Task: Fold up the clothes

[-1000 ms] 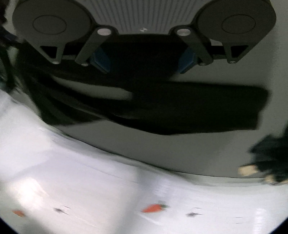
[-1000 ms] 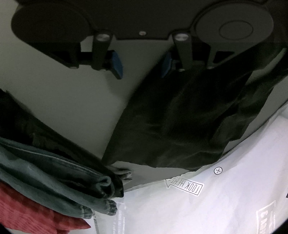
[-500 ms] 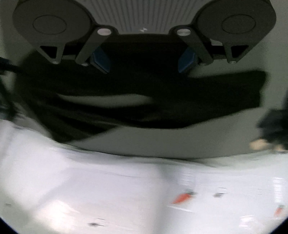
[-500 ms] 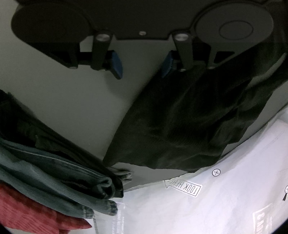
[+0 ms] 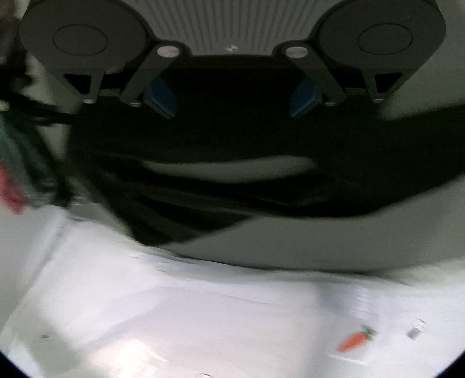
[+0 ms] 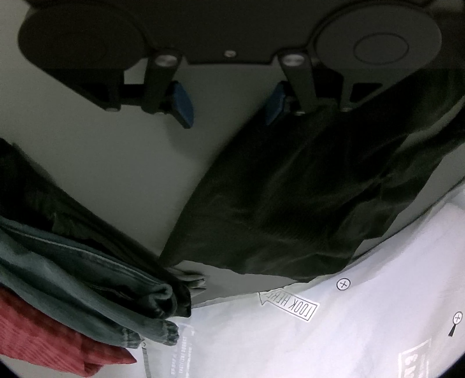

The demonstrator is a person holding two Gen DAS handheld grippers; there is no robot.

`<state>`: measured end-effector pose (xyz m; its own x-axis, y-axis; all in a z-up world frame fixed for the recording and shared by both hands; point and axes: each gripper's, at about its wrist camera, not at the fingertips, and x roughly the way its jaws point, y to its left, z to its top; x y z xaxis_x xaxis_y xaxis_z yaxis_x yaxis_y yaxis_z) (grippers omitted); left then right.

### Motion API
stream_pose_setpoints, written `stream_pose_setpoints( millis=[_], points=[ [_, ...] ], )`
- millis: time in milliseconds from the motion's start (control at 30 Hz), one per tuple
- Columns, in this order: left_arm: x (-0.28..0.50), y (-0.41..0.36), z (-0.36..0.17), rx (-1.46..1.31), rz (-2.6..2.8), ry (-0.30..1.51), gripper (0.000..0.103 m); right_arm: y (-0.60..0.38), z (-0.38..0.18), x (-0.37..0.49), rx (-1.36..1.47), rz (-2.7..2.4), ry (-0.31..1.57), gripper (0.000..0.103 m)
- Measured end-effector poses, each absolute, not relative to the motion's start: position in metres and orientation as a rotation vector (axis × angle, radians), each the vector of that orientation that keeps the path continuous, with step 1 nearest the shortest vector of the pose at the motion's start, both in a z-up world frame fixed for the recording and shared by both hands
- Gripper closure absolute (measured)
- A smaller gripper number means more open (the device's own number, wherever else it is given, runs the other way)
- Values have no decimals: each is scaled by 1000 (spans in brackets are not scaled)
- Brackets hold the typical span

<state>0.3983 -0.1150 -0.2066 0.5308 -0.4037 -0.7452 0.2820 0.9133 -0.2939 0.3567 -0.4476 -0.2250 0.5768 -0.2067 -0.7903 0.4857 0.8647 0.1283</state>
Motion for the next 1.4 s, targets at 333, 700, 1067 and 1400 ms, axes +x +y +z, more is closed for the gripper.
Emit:
stream_pose_setpoints(
  millis=[333,700,1067,1400],
  points=[
    [384,-82,-192,-53,-149,840,17,-449,-226,357,335,-392,868,40],
    [420,-51,-224,-88,-138,932,47,-445,-227,359,307,-380,866,35],
    [384,-134,-218,75,-421,964,32,-444,-227,360,302,-377,868,35],
    [366,-48,-196,-261,-135,928,24,-465,-219,357,413,-411,834,45]
  ],
)
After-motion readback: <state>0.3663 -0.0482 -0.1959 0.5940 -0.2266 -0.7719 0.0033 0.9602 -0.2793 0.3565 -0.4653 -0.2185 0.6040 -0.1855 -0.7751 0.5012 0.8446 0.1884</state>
